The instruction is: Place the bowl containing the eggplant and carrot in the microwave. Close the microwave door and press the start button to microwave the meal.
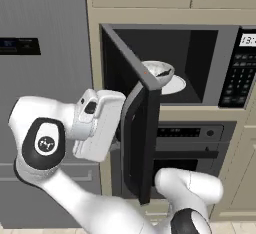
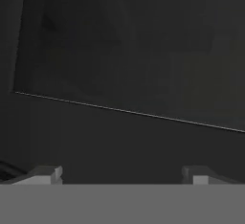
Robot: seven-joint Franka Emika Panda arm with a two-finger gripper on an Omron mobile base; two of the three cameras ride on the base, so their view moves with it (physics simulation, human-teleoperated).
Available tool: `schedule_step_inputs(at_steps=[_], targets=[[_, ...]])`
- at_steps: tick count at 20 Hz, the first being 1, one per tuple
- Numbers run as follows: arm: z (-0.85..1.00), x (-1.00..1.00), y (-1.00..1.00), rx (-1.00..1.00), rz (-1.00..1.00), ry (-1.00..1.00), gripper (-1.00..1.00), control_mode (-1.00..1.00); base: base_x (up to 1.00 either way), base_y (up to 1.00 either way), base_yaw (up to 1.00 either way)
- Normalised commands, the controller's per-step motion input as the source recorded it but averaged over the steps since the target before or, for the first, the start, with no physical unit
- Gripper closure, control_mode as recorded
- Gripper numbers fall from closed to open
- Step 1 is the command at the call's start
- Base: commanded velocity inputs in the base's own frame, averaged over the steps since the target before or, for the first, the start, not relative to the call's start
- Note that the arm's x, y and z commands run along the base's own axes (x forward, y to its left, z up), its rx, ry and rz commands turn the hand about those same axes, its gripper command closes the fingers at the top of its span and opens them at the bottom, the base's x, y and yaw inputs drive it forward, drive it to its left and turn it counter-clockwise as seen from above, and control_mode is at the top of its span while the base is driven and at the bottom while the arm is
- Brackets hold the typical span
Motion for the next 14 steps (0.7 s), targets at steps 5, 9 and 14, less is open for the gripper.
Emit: schedule_step_inputs(at_steps=[5,9,14], targets=[[-0.19,-0.01,-1.0,0.11,0.0,0.02,-1.0,-1.0,0.0,0.0,0.0],[-0.46,-0.05,-1.0,0.0,-0.04,0.04,-1.0,-1.0,0.0,0.0,0.0],[-0.11,0.34,-1.0,0.0,-0.01,0.0,-1.0,-1.0,0.0,0.0,0.0]])
